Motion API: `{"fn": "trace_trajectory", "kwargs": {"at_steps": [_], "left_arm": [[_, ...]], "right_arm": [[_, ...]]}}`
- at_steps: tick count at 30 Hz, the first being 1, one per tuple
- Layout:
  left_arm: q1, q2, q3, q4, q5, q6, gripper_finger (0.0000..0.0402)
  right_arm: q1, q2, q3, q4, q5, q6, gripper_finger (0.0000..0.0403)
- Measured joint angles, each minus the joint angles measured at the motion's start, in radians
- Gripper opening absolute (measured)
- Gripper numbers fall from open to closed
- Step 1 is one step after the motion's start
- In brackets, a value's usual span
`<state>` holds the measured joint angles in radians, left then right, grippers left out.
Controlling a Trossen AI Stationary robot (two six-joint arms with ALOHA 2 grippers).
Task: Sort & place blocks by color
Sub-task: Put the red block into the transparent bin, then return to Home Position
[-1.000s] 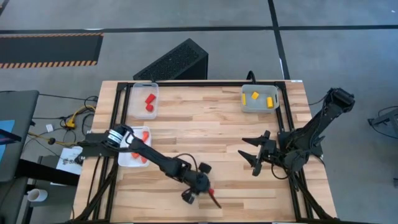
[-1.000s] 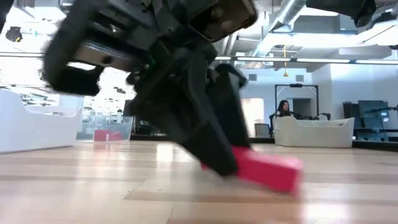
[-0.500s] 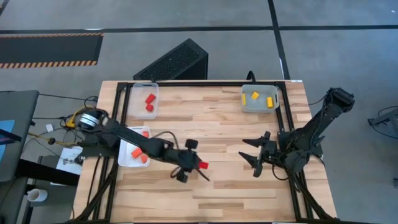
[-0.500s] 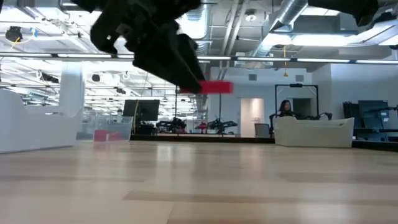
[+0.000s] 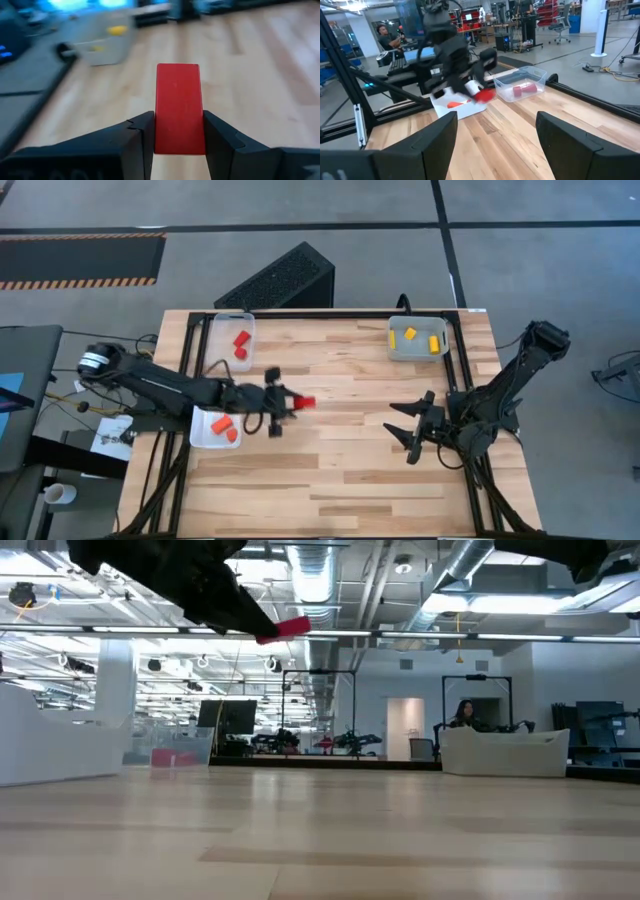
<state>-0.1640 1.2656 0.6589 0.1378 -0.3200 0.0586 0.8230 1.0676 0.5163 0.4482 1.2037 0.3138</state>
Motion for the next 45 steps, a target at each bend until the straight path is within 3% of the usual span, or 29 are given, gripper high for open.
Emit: {"fn": "trace_trajectory", "kwargs": {"at_steps": [8, 15, 20, 27, 32, 38, 45], "left_arm": [[0.196, -0.191, -0.010, -0.224, -0.085, 0.013, 0.0102], [0.467, -0.319, -0.010, -0.418, -0.059, 0.026, 0.0102], [0.684, -0.330, -0.010, -0.498, 0.056, 0.001, 0.0102], [0.911, -0.296, -0.010, -0.623, 0.086, -0.107, 0.0102], [0.998, -0.262, -0.010, -0.668, 0.147, -0.124, 0.0105], [1.027, -0.195, -0.010, -0.673, 0.182, -0.080, 0.0112], [1.026, -0.165, -0.010, -0.669, 0.181, -0.065, 0.0189]], "right_arm": [[0.000, 0.000, 0.000, 0.002, 0.000, 0.011, 0.0291], [0.001, 0.000, 0.000, 0.002, 0.000, 0.010, 0.0291], [0.001, 0.000, 0.000, 0.001, 0.000, 0.002, 0.0291], [0.001, 0.000, 0.000, 0.001, 0.001, 0.002, 0.0291], [0.001, 0.000, 0.000, 0.002, 0.001, 0.002, 0.0291], [-0.001, 0.000, 0.000, 0.001, 0.001, 0.000, 0.0291], [-0.001, 0.000, 0.000, 0.002, 0.001, 0.000, 0.0291]]}}
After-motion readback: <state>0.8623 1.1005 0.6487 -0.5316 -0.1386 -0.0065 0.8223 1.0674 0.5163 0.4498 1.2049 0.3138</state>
